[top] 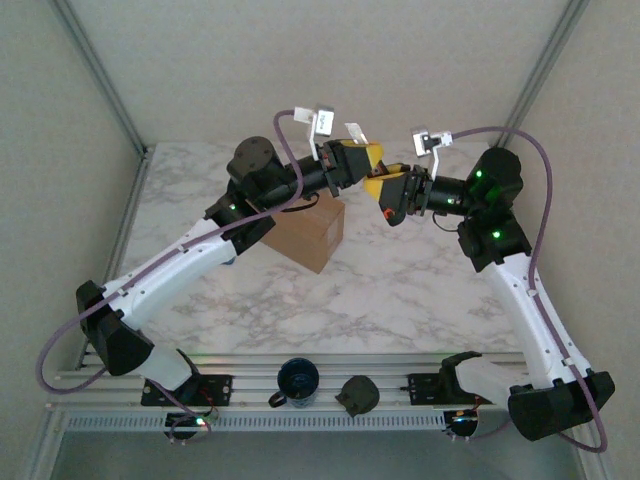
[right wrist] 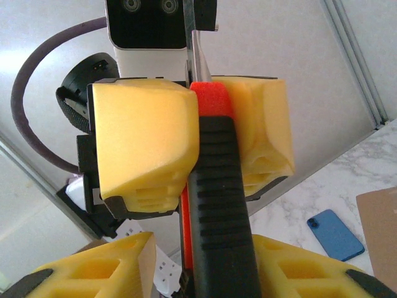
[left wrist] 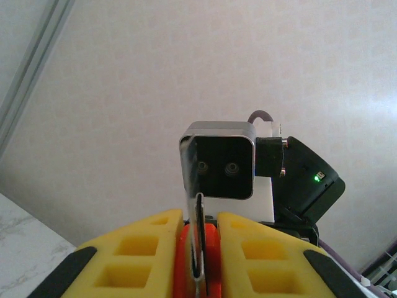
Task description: Unpack the express box
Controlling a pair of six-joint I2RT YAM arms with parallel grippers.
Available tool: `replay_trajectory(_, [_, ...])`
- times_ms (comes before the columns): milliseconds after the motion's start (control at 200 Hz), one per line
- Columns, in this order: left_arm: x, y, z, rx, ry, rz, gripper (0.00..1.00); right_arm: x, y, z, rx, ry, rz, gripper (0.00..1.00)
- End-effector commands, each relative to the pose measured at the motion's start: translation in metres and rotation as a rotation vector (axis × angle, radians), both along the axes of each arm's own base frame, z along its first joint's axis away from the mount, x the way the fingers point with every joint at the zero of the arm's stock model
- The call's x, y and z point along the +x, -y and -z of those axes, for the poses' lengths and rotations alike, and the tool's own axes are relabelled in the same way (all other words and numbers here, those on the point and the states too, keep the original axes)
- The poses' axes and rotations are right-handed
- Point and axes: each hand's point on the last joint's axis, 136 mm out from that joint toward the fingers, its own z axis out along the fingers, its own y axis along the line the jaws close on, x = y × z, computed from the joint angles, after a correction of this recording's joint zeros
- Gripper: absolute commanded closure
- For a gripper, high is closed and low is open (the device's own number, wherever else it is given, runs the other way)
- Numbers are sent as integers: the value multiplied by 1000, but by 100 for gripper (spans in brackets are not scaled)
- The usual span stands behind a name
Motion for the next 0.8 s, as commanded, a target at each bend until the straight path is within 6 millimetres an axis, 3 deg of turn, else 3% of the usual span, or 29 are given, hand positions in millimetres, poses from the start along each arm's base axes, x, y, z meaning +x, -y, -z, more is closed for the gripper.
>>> replay_trajectory(0, [-8, -12, -18, -49, 53, -7, 100, -9, 0, -14, 23, 62, -9, 60])
replay_trajectory(375, [-10, -15, -17, -58, 51, -9, 100, -11, 3, -23, 47, 72, 8, 66])
replay_trajectory(796, [-10, -15, -19, -70, 53, -7, 100, -14, -5, -16, 46, 45, -32, 66])
